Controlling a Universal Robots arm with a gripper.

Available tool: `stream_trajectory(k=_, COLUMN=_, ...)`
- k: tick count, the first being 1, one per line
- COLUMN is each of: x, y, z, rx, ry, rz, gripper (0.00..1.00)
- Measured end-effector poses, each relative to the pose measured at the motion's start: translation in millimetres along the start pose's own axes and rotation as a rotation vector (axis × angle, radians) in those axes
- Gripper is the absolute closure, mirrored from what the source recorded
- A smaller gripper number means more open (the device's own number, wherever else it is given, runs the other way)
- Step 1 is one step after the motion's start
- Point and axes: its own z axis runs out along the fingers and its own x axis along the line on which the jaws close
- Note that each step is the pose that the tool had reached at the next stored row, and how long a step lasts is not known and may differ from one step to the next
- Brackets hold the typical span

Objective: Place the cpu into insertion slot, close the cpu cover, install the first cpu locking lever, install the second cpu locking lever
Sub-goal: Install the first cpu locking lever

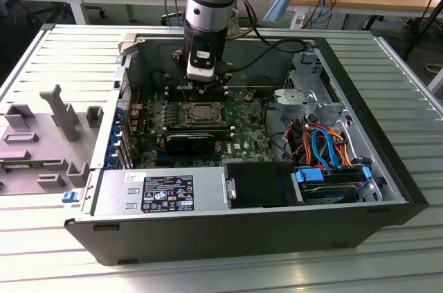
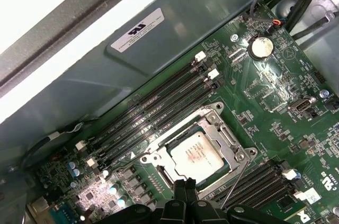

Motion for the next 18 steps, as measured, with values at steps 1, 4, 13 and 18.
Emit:
stream_trajectory(k=1, x=0.0, y=0.0, z=0.0, rx=0.0001, ry=0.0000, rz=-0.001, gripper=0.89)
stream_trajectory(k=4, x=0.0, y=0.0, z=0.0, rx=0.0003, ry=-0.0001, rz=-0.003, gripper=0.89)
stream_trajectory(k=13, x=0.0, y=0.0, z=0.0, rx=0.0010, ry=-0.0004, rz=-0.010, gripper=0.89)
stream_trajectory(k=18, x=0.0, y=0.0, z=0.0, rx=0.0013, ry=-0.0005, rz=-0.014, gripper=0.89)
